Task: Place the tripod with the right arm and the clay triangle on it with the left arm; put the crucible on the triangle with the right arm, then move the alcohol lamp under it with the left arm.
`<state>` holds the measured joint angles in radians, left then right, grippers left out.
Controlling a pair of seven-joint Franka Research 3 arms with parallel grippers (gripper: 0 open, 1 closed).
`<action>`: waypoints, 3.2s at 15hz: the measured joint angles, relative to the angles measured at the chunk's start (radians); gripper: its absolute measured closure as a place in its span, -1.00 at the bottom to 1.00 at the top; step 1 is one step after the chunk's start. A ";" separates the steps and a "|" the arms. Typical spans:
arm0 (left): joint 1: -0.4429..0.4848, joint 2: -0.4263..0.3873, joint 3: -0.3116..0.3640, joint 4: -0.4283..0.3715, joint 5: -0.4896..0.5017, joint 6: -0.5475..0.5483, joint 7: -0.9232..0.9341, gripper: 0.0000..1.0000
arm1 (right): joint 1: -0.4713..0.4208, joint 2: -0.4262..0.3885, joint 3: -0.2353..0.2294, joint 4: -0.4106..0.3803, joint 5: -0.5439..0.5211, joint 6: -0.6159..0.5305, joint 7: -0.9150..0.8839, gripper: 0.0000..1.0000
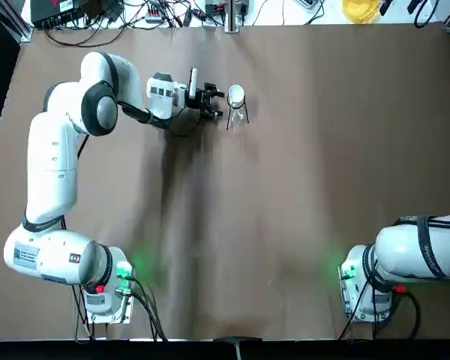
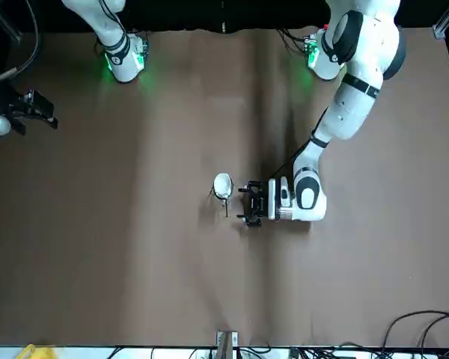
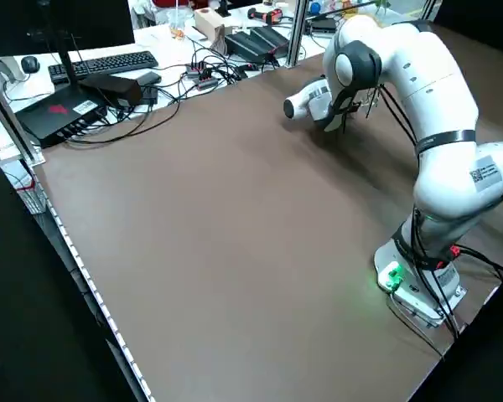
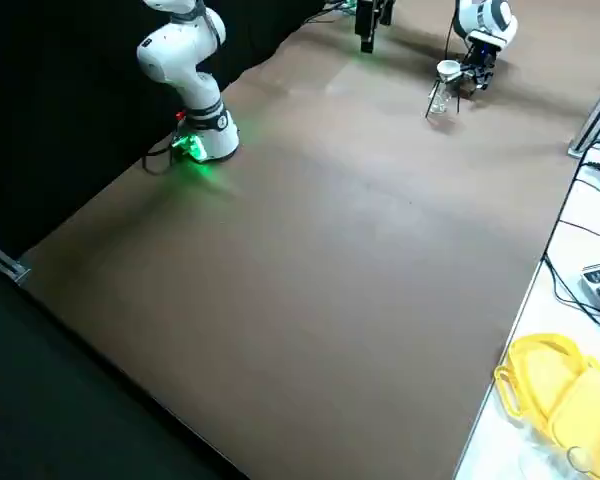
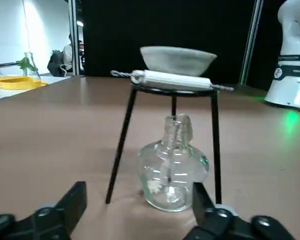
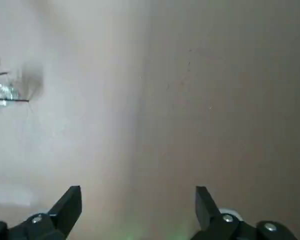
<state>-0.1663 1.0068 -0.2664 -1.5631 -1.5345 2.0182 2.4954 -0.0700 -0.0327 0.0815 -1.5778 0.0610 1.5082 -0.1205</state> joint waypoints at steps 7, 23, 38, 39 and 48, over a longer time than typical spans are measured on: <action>0.121 -0.108 0.003 -0.070 0.096 -0.004 -0.254 -0.99 | -0.016 -0.002 0.000 0.000 0.000 -0.011 -0.030 -1.00; 0.276 -0.589 0.013 -0.012 1.153 -0.128 -1.923 -0.99 | -0.015 -0.007 0.006 0.000 0.000 -0.011 -0.031 -1.00; 0.278 -0.976 0.016 -0.018 1.563 -0.435 -2.494 -0.99 | -0.010 -0.007 0.015 0.000 0.000 0.028 -0.031 -1.00; 0.278 -0.976 0.016 -0.018 1.563 -0.434 -2.495 -0.99 | -0.010 -0.007 0.015 0.000 0.000 0.028 -0.031 -1.00; 0.283 -0.973 0.022 -0.026 1.564 -0.431 -2.514 -0.99 | -0.010 -0.007 0.015 -0.002 0.000 0.028 -0.031 -1.00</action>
<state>0.1167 0.0337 -0.2447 -1.5887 0.0298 1.5869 -0.0190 -0.0796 -0.0399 0.0963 -1.5796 0.0610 1.5361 -0.1520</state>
